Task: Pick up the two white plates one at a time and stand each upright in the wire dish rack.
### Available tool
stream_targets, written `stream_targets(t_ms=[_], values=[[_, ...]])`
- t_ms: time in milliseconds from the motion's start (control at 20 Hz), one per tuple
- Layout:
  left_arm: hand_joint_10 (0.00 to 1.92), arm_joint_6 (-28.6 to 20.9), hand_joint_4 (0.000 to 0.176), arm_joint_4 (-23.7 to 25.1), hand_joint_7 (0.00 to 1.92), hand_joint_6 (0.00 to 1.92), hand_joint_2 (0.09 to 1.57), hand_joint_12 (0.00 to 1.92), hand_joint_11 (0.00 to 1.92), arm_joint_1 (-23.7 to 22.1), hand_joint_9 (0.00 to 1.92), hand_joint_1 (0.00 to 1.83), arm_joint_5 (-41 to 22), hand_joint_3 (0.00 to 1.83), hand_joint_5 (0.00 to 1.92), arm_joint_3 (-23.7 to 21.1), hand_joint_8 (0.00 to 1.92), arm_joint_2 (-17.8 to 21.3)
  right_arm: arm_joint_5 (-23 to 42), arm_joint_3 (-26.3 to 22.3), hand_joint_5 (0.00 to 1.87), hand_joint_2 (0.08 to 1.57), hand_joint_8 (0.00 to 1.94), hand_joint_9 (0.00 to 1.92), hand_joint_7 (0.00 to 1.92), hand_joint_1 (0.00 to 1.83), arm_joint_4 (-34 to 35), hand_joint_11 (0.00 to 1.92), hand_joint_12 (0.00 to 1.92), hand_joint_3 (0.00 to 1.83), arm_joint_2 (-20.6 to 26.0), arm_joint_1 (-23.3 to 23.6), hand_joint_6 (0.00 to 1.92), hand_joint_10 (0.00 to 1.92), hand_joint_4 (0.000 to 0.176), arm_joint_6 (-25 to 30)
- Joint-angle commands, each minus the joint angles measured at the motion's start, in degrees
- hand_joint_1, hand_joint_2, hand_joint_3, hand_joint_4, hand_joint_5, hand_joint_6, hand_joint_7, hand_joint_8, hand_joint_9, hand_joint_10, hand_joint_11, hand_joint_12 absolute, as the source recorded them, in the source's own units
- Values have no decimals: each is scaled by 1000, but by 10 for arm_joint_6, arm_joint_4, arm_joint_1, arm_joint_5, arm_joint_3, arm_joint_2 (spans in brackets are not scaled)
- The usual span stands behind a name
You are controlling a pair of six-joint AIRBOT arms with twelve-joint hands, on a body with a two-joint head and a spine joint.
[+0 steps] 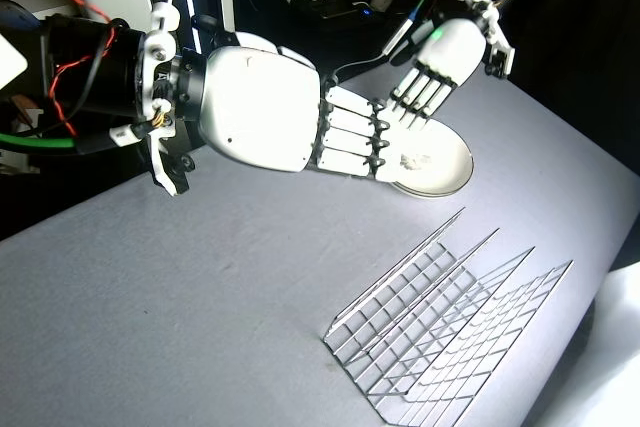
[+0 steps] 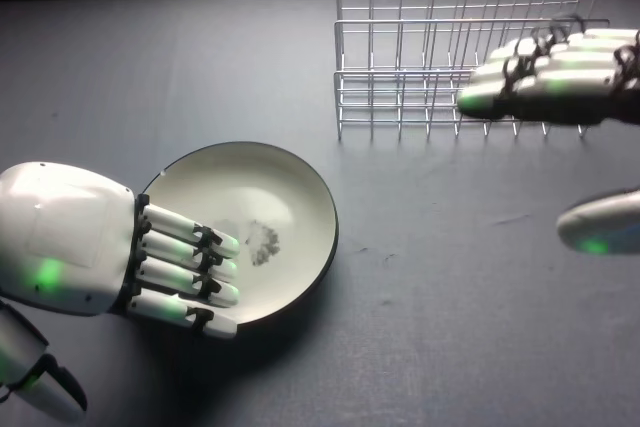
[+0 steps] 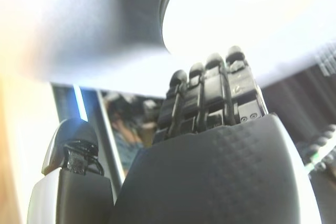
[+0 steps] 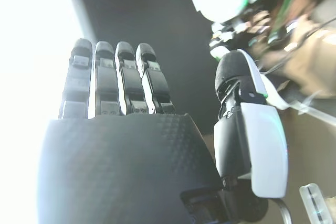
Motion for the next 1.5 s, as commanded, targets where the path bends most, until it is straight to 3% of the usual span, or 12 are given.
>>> stream_targets(t_ms=[0, 150, 200, 450, 600, 850, 1050, 1100, 1450], values=[[0, 1, 0, -24, 0, 1, 1169, 0, 0, -2, 0, 0, -2, 0, 6, 7, 0, -2, 49, 5, 195, 1213, 11, 132, 169, 132, 5, 0, 380, 0, -4, 14, 3, 13, 0, 3], [0, 1, 0, -17, 0, 0, 1178, 0, 0, -3, 0, 0, 6, 1, 0, 26, 0, -14, 25, 26, 155, 1193, 0, 94, 126, 49, -52, 0, 340, 0, -26, 44, 0, 0, 0, 4], [0, 1, 0, -18, 0, 0, 1180, 0, 0, -3, 0, 0, 6, 2, 0, 33, 0, -18, 12, 32, 170, 1188, 3, 103, 133, 51, -66, 0, 391, 0, -34, 56, 4, 4, 0, 4], [0, -5, 0, -24, 0, 5, 1160, 0, 0, -21, 0, 0, -14, 0, 12, 48, 0, -16, 3, 60, 117, 1194, 1, 61, 79, 113, -135, 0, 234, 0, -68, 88, 1, 1, 0, 6], [0, -19, 0, -33, 0, 7, 1166, 0, 0, -30, 0, 0, -31, 0, 17, 58, 0, -13, -20, 74, 144, 1194, 4, 98, 116, 96, -138, 0, 357, 0, -78, 100, 4, 7, 0, 3], [0, -21, 0, -35, 0, 2, 1167, 0, 0, -43, 0, 0, -51, 0, 4, 54, 0, 0, -25, 74, 117, 1203, 2, 69, 86, 164, -139, 0, 285, 2, -77, 103, 1, 3, 0, 23], [0, -21, 0, -34, 8, 6, 1159, 0, 0, -38, 0, 0, -48, 0, 17, 77, 3, -7, -23, 74, 136, 1197, 3, 103, 119, 173, -139, 0, 314, 0, -75, 105, 2, 8, 0, 12], [0, -21, 0, -33, 1, 0, 1154, 0, 0, -33, 0, 0, -44, 0, 3, 83, 0, -11, -21, 74, 153, 1185, 5, 122, 135, 189, -139, 0, 395, 0, -73, 105, 5, 10, 0, 12], [0, -21, 0, -22, 0, 1, 1169, 0, 0, -7, 0, 0, -20, 0, 3, 94, 0, -23, -9, 74, 112, 1168, 0, 68, 80, 146, -168, 0, 255, 0, -63, 111, 0, 1, 0, 11]])
